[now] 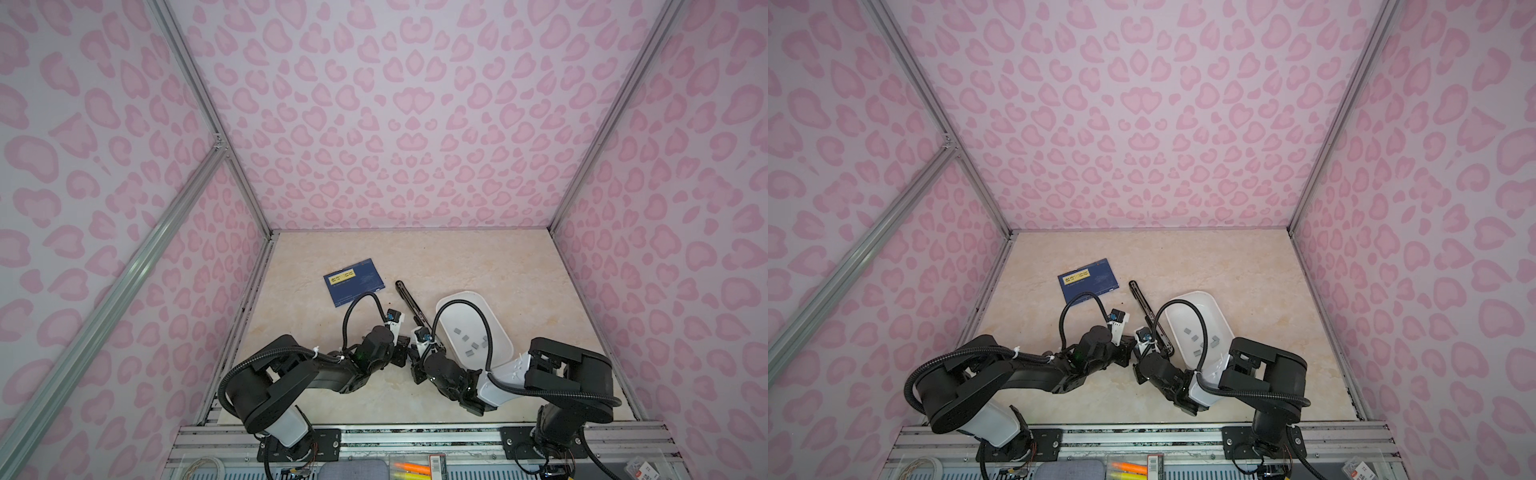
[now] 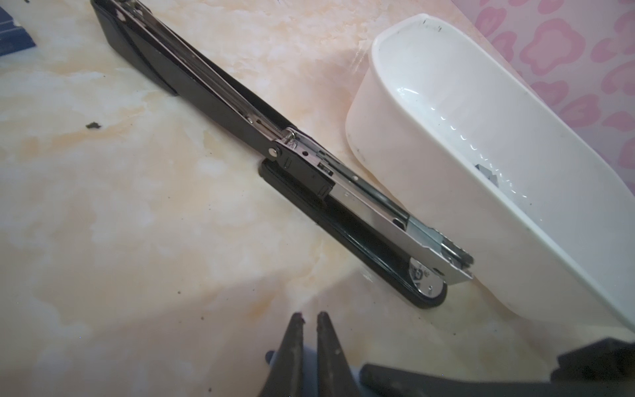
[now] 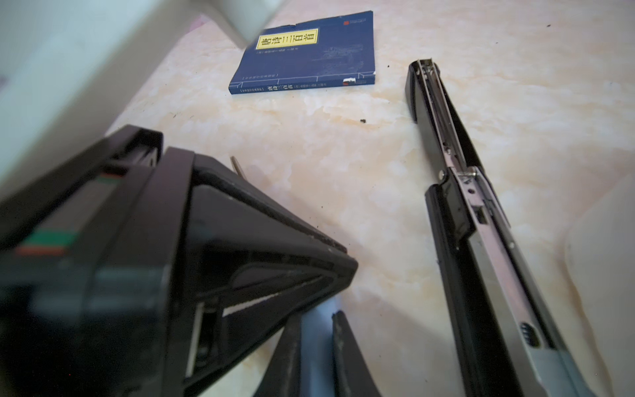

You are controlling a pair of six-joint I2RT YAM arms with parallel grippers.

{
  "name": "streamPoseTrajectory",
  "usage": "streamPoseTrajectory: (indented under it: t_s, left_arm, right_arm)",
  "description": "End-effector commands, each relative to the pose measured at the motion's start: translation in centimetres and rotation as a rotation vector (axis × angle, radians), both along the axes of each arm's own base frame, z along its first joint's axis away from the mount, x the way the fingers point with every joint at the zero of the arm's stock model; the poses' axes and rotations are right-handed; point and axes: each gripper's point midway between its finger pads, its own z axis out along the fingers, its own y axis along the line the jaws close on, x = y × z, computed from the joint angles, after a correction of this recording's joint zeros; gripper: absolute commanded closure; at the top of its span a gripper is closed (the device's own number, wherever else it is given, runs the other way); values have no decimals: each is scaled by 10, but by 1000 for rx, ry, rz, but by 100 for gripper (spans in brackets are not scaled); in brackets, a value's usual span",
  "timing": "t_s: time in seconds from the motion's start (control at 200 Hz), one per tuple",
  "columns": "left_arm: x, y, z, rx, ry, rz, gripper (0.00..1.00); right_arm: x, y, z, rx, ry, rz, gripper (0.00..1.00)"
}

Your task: Load the staples into the stapler

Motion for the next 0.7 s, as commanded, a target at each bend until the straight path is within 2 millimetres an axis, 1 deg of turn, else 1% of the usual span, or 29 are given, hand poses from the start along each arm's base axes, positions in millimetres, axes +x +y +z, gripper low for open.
streamPoseTrajectory:
  t_s: [0.0,0.085,0.235,0.425,0.535,0.695]
  left_arm:
    - [4,-7,10,-34,-29,-7,87]
    - [4,-6,10,-36,-29,-4,87]
    - [4,-8,9,-39,-30,-9,87]
    - [6,-9,8,-38,-28,-7,87]
    - [5,-9,11,-44,-32,-5,86]
    - [8,-2,21,-46,-52,27,84]
  right_arm:
    - [-24,-25,-54,-180,146,40,82]
    - [-24,-26,-59,-174,144,38,82]
    - [-25,-29,-76,-175,168,33,83]
    - [-28,-36,-86,-165,172,22,83]
    - [-27,-34,-80,-151,174,21,83]
    - [-20,-29,-57,-158,159,-1,82]
